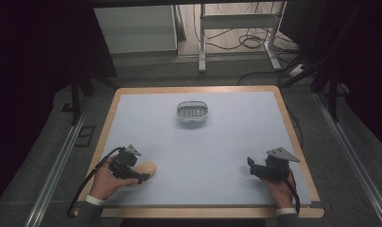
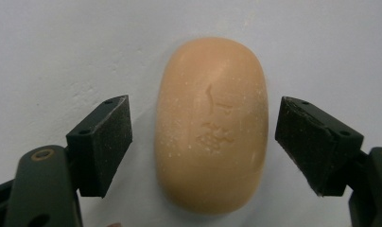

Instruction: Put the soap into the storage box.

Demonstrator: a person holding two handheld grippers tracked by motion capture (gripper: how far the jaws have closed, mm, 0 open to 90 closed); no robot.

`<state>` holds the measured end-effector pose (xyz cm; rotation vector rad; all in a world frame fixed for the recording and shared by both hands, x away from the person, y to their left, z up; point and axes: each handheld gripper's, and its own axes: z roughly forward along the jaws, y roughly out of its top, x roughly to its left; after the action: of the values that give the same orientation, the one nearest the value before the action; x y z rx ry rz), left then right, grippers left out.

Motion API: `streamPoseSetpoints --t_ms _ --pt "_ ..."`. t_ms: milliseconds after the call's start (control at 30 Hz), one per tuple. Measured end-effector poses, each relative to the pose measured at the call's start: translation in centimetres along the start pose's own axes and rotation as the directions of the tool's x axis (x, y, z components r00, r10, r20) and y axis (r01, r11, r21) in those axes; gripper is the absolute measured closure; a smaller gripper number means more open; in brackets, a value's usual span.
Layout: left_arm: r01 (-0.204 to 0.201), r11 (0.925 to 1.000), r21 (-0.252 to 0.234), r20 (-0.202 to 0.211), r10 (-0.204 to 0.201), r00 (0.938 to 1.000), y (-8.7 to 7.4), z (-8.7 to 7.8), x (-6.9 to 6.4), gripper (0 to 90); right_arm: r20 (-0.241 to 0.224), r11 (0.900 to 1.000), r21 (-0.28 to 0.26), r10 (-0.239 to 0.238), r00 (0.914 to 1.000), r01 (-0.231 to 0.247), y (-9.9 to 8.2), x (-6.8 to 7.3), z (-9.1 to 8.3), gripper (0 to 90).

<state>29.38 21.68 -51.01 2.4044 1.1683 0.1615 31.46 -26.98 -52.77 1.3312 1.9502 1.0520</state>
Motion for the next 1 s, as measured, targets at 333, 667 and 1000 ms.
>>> streamPoseSetpoints --t_ms 333,667,1000 --pt "-0.009 0.9996 0.028 -0.009 0.009 0.9999 0.0 0.8 -0.4 21.2 0.002 1.0000 0.001 0.002 1.0000 -0.002 0.0 0.0 0.0 9.4" --pt "-0.013 0.9992 0.039 -0.029 0.014 0.9995 0.0 1.1 -0.6 26.6 0.004 1.0000 0.003 0.003 1.0000 -0.004 0.0 0.0 0.0 9.4" --pt "-0.023 0.9993 0.028 -0.036 0.024 0.9991 0.0 1.1 -0.6 32.3 0.007 1.0000 0.001 0.005 1.0000 -0.005 0.0 -0.1 0.0 9.4"
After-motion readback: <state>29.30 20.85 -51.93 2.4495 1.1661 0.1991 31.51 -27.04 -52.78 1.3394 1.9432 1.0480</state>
